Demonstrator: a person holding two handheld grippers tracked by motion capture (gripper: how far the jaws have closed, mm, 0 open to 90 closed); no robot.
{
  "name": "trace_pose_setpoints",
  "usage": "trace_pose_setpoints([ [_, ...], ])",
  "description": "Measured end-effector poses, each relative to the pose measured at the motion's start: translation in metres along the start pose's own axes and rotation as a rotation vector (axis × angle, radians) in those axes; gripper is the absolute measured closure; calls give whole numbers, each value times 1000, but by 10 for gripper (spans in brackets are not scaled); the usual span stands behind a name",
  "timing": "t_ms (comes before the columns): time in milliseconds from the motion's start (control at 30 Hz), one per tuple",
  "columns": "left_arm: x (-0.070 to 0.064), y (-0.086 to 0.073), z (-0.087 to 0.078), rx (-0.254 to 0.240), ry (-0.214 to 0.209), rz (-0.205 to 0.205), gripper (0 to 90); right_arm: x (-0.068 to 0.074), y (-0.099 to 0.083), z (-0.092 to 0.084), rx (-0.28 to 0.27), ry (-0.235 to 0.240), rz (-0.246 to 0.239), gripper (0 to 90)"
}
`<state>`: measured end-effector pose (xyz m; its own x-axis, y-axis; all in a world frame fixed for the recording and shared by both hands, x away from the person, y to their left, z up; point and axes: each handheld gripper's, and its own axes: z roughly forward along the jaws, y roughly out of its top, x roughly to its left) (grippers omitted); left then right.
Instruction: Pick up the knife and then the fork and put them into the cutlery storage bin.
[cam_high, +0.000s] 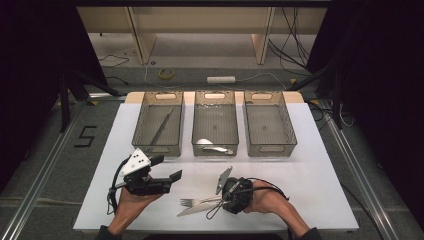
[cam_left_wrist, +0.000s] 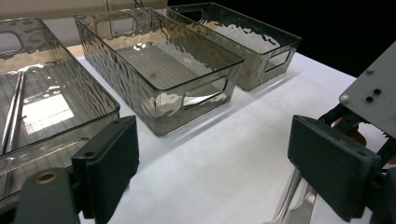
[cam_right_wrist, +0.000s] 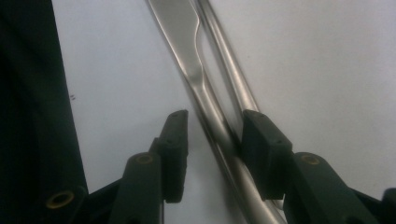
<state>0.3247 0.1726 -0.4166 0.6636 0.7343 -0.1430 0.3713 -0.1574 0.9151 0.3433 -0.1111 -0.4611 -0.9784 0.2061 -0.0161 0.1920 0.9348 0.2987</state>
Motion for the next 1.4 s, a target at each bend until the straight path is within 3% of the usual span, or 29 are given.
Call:
trace_pose_setpoints([
  [333,0,0,0,-1,1,0,162,-1,6,0,48,11,3,670],
  [1000,0,0,-1,-2,2,-4,162,5,12,1,93,8,-58,788],
  [1400,0,-1,-1,-3,5,-4,162,7,16,1,117,5,-83,803],
])
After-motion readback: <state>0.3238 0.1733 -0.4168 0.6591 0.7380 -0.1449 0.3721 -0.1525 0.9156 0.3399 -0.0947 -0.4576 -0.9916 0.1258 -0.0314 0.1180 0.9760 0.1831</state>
